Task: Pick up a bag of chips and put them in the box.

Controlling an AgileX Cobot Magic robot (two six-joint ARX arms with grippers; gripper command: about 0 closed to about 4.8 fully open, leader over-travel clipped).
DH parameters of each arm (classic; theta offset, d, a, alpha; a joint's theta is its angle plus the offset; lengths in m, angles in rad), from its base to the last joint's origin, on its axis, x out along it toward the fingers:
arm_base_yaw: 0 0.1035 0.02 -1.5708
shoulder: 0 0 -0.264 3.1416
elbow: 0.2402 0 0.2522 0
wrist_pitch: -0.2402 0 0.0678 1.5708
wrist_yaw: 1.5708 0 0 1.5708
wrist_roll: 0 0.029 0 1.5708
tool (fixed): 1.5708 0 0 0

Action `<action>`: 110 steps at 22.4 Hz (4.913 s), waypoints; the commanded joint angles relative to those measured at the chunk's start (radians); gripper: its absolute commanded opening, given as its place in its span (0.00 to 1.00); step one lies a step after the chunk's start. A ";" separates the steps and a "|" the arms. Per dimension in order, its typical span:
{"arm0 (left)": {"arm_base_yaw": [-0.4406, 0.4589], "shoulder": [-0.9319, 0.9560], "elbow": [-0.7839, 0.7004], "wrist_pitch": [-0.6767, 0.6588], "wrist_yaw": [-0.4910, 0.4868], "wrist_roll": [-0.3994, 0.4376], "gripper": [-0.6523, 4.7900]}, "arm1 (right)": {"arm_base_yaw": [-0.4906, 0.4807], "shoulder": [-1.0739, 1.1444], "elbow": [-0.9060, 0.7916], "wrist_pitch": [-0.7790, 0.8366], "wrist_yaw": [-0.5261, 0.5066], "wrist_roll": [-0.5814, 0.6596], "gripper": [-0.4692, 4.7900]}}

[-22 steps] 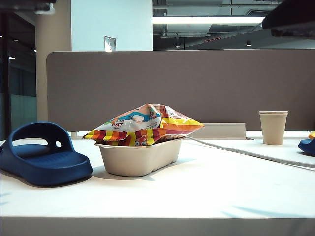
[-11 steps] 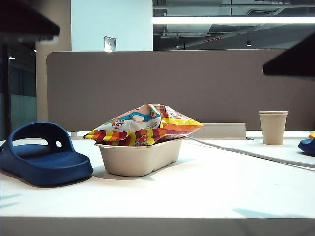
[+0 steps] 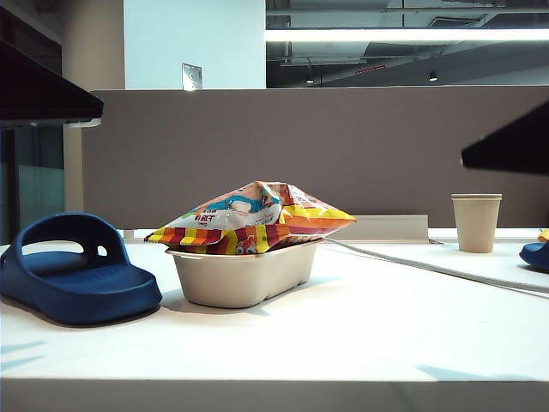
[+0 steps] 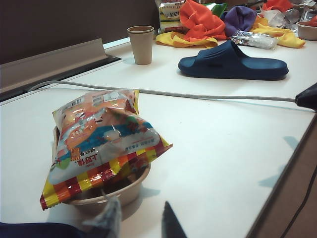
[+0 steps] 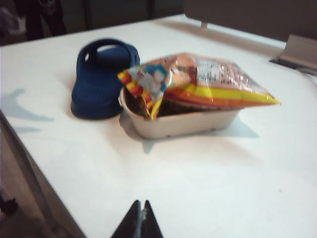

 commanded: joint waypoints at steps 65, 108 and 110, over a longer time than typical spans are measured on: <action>0.021 -0.099 -0.107 -0.087 0.002 -0.022 0.32 | 0.001 0.006 -0.001 -0.179 0.080 0.001 0.09; 0.562 -0.370 -0.107 -0.095 0.000 -0.022 0.32 | -0.729 -0.121 -0.001 -0.164 0.080 0.001 0.09; 0.562 -0.370 -0.107 -0.095 0.000 -0.022 0.32 | -0.758 -0.134 -0.001 -0.165 0.080 0.001 0.09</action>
